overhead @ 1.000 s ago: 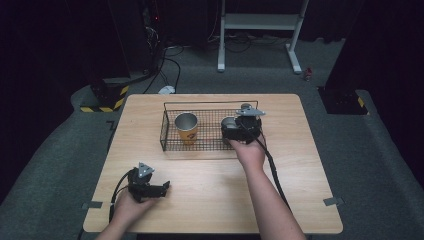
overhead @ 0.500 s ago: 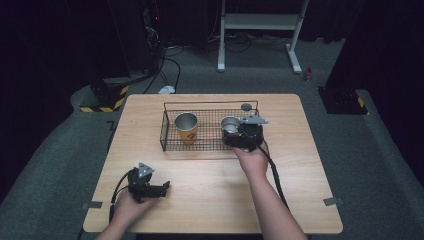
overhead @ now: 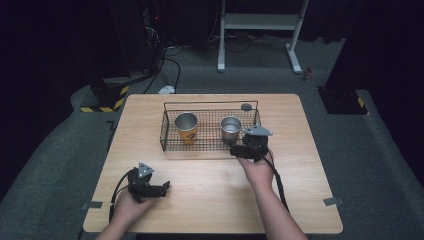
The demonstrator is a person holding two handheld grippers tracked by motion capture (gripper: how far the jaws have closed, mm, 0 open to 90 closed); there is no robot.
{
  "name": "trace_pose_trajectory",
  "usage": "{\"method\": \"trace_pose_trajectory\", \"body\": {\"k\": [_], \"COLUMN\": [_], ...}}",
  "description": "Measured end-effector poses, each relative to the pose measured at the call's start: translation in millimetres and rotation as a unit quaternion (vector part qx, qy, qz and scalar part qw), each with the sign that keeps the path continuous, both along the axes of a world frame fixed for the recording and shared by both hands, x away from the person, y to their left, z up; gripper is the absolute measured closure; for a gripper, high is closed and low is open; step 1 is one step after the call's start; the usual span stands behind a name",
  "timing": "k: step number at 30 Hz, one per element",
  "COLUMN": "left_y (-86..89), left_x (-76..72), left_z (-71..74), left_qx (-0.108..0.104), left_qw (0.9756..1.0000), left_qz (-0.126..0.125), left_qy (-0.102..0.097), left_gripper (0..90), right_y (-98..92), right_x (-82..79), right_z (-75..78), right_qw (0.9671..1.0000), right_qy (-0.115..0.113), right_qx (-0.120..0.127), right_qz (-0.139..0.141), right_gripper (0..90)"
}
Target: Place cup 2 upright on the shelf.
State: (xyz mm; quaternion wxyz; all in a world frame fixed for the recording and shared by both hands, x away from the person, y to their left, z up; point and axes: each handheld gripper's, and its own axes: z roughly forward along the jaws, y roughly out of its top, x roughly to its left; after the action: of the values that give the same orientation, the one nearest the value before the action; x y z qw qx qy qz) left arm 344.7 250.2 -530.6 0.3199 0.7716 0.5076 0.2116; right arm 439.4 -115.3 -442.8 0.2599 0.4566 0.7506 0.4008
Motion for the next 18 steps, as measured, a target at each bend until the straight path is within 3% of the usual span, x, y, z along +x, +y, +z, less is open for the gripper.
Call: {"method": "trace_pose_trajectory", "body": {"k": [4, 18], "left_y": [0.1, 0.0], "left_x": [0.0, 0.0], "left_z": [0.1, 0.0], "left_qx": [0.000, 0.000], "left_qw": [1.0000, 1.0000], "left_qz": [0.000, 0.000], "left_qy": [0.001, 0.000], "left_gripper": [0.3, 0.4], "right_y": [-3.9, -29.2], "right_x": [-7.6, -37.5], "right_z": [-3.4, -9.7], "right_qw": [0.9999, 0.9999], "right_qy": [-0.002, -0.013], "right_qx": [-0.010, -0.005], "right_qz": [0.001, -0.001], "right_gripper": [13.8, 12.8]}}
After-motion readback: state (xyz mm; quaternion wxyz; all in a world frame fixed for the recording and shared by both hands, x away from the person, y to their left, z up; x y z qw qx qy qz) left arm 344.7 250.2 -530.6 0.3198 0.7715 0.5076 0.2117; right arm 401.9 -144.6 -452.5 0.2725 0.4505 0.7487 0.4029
